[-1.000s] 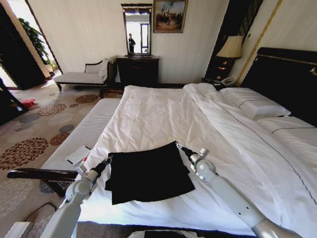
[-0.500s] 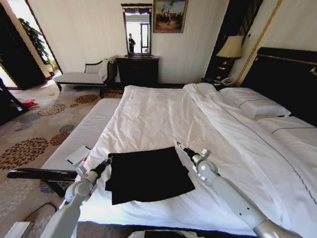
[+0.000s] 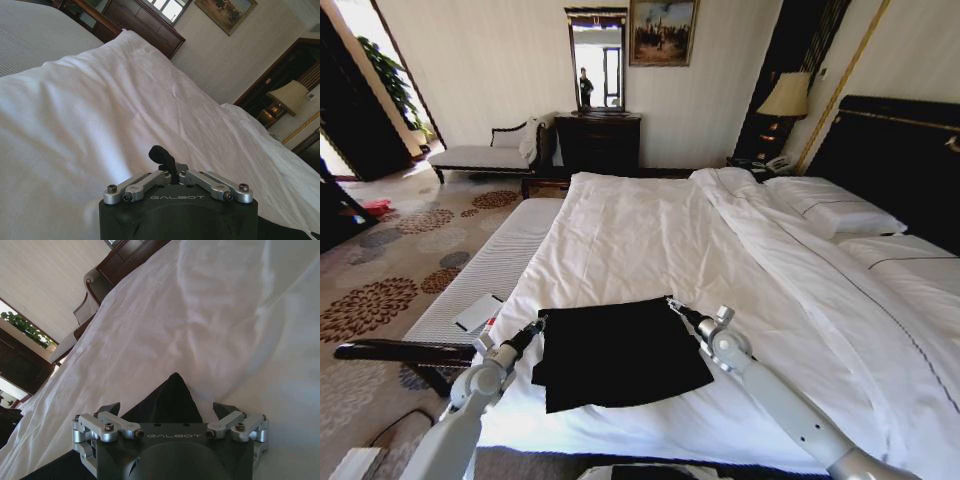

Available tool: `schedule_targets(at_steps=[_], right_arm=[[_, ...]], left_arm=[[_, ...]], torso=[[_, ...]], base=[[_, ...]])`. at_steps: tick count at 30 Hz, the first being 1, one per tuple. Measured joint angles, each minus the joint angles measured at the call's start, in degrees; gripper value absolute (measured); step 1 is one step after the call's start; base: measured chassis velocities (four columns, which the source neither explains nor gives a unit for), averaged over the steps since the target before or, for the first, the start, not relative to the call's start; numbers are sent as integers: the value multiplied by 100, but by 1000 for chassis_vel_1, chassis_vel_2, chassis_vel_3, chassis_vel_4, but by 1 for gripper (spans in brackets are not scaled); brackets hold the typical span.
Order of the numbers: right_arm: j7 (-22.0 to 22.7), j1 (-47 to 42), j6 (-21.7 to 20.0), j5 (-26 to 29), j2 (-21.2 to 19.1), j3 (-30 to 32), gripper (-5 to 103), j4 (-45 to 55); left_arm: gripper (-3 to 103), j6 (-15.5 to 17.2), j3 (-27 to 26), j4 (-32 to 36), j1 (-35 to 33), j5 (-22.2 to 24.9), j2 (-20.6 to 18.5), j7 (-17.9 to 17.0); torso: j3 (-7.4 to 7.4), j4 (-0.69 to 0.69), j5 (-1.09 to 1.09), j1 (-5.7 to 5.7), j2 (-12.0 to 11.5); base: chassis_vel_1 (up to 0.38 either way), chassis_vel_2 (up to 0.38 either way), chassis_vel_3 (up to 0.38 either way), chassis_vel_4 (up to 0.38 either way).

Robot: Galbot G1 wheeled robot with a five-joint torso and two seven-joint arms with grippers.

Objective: Fold the clothes on the bed.

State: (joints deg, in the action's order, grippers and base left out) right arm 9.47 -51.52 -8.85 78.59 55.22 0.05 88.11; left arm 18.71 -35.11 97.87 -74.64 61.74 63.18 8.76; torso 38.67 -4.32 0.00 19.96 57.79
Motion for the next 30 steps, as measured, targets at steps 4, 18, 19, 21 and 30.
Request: schedule_targets(at_steps=[4, 18, 19, 21, 30], right_arm=[[-67, 83, 0, -2, 50, -40, 101, -111], [-378, 153, 86, 11, 71, -101, 53, -145], [-399, 148, 97, 6, 66, -100, 47, -144], [-419, 140, 108, 1, 58, -96, 41, -144], [-684, 104, 285, -145, 5, -78, 10, -154]], left_arm=[[1, -3, -4, 0, 0, 0, 5, 0], [1, -12, -36, -2, 11, -6, -3, 4], [1, -13, -38, 0, 13, -6, -1, 4], [1, -13, -40, 3, 17, -7, -1, 4], [1, -21, -41, 38, 60, -7, 4, -1]], torso=[[0, 1, 0, 0, 0], [1, 1, 0, 0, 0], [1, 0, 0, 0, 0], [0, 1, 0, 0, 0], [0, 1, 0, 0, 0]], base=[[0, 0, 0, 0], [0, 0, 0, 0], [0, 0, 0, 0], [0, 0, 0, 0], [0, 0, 0, 0]])
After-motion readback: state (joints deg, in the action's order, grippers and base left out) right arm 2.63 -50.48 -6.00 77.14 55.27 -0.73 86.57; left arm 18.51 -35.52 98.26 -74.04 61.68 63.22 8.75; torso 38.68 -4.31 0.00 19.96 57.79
